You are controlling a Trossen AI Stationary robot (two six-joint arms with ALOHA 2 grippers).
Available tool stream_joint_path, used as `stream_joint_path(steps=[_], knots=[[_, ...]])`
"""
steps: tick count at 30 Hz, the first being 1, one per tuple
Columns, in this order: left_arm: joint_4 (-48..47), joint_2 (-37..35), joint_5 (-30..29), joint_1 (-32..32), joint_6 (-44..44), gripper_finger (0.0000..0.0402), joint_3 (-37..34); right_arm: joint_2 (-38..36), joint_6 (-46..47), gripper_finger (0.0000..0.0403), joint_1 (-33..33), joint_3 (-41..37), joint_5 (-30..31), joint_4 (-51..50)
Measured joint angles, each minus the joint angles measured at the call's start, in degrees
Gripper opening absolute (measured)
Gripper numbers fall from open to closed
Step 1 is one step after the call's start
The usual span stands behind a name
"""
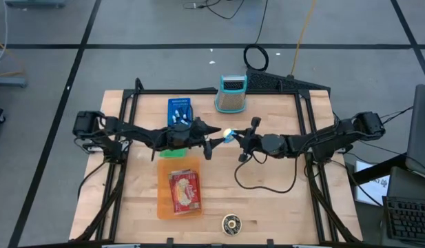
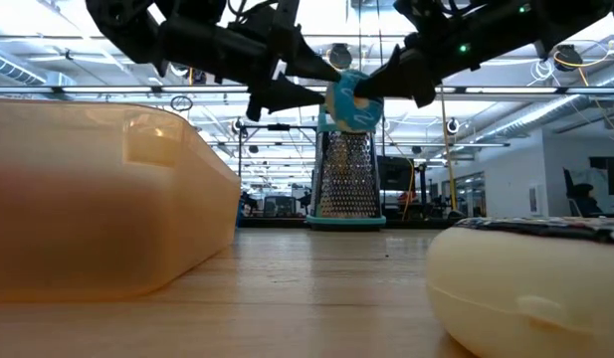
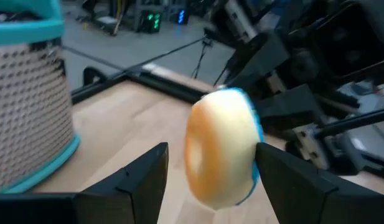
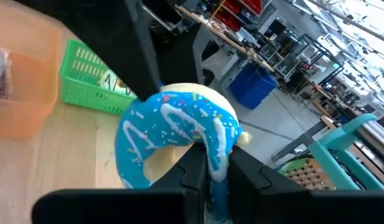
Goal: Pick & Place Food Item
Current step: Put the blue donut into the green bin
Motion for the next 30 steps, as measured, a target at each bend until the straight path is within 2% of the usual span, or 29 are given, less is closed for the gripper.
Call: stream_joint_path(steps=[10,15,20,23,26,30], knots=[[3.4,0.2,6.1,0.0,2.9,0.0246,0.0,0.0,-0.1,0.0029,-0.5,0.0,-0.1,3.5],[3.6,0.2,3.6,-0.1,4.1,0.0246,0.0,0.0,1.6,0.0031,0.0,0.0,-0.2,5.3],[3.6,0.2,1.3,0.1,4.1,0.0246,0.0,0.0,4.0,0.0031,0.3,0.1,-4.6,5.6],[3.6,0.2,1.0,0.5,4.1,0.0244,0.0,0.0,4.6,0.0031,0.3,0.1,-4.6,5.5],[3.6,0.2,0.9,0.5,4.7,0.0223,0.0,0.0,4.6,0.0031,0.3,0.1,-4.5,5.2],[3.6,0.2,1.2,0.5,5.6,0.0163,0.0,0.0,4.6,0.0031,0.3,0.1,-4.5,5.1]])
